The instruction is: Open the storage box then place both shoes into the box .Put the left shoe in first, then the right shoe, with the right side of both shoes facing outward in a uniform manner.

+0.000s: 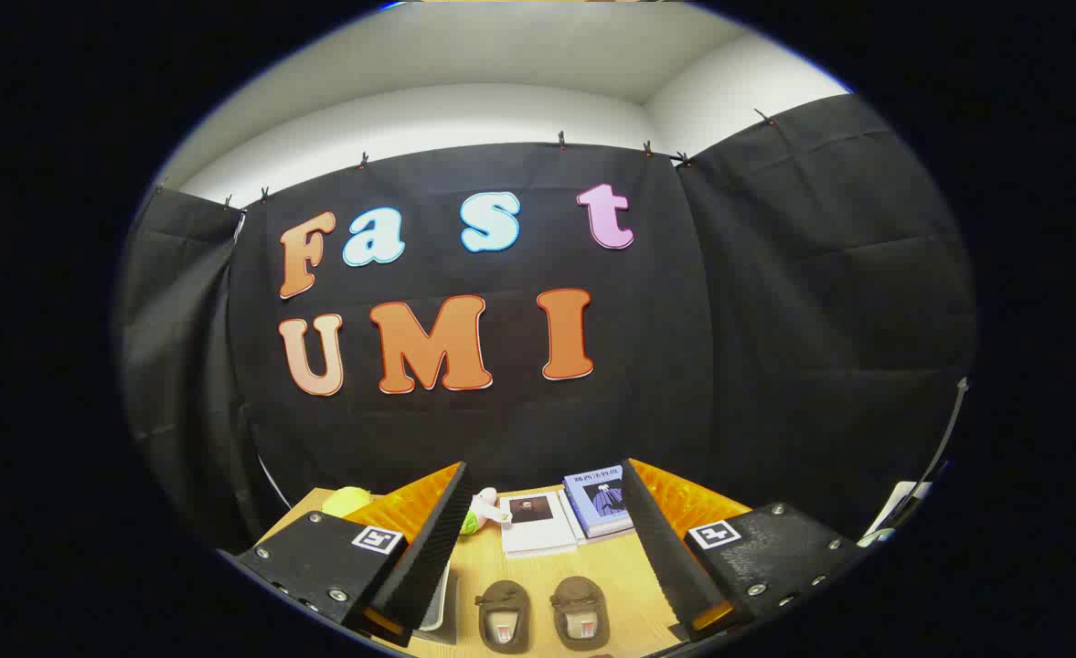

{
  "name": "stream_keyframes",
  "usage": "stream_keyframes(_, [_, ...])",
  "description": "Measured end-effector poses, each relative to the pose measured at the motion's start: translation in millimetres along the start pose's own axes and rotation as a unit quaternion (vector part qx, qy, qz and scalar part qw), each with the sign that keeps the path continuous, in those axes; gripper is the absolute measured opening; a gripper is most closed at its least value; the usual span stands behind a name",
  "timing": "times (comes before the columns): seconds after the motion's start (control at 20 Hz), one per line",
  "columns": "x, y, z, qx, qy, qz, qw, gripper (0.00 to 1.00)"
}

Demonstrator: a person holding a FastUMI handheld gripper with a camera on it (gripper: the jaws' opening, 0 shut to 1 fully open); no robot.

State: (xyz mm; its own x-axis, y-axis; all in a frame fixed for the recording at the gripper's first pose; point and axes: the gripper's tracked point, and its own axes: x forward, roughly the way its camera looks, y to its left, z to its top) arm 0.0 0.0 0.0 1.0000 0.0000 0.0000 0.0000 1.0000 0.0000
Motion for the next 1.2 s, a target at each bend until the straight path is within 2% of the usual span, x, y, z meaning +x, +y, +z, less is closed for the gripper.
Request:
stream_keyframes(0.5, [8, 9, 0, 0.002, -0.001, -0.004, 1.000, 0.98])
stream_keyframes(1.2, [22, 37, -21, -0.002, 0.017, 0.020, 1.000, 0.98])
